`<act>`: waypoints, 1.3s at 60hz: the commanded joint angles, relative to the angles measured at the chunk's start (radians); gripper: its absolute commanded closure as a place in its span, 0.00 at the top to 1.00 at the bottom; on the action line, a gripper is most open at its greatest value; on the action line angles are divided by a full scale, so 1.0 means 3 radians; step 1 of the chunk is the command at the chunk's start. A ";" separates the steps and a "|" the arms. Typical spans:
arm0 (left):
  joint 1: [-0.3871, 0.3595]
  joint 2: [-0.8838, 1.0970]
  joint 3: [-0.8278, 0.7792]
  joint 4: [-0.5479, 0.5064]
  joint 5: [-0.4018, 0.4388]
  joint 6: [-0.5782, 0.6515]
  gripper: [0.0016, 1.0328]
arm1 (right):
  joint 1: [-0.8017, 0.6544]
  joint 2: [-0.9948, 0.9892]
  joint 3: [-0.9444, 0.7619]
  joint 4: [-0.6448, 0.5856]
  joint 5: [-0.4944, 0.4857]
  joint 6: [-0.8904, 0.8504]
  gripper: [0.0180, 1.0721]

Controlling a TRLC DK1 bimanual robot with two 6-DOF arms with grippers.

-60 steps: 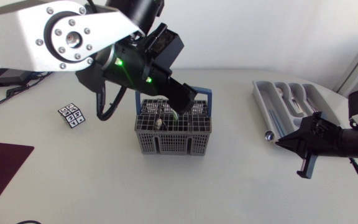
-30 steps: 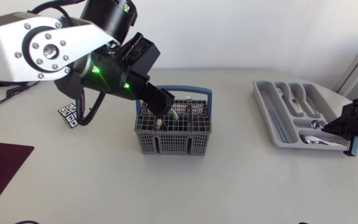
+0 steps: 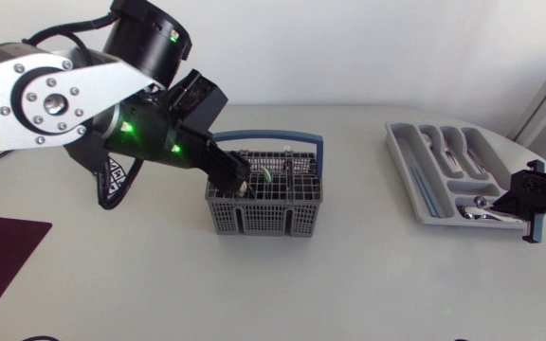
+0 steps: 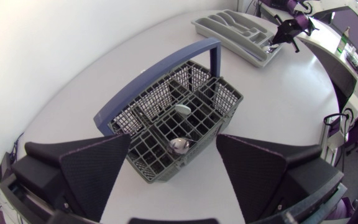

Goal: Transfer all utensils from the basket to the drawer tray.

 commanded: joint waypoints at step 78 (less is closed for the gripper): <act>-0.0404 -0.0136 -0.0594 0.0702 -0.0299 0.2953 0.93 | 0.1339 -0.2347 -0.1884 0.0215 -0.0206 0.1320 0.54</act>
